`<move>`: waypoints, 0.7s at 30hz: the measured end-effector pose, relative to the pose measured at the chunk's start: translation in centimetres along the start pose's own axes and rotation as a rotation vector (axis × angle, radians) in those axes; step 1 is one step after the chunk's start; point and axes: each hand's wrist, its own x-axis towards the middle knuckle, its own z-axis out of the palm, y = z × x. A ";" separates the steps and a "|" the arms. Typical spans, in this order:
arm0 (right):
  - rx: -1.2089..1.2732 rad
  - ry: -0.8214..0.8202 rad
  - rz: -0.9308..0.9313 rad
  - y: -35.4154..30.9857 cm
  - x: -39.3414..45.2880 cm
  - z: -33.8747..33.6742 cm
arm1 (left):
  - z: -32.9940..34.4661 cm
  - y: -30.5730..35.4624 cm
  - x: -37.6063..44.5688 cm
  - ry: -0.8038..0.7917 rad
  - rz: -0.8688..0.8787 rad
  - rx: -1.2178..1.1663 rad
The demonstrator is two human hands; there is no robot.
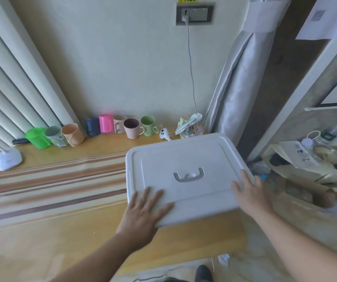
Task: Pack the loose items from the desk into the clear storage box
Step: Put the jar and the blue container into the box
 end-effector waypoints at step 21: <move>-0.426 -0.419 -0.507 -4.8 2.6 -7.0 | -8.9 -0.9 4.4 -0.111 -0.427 -0.449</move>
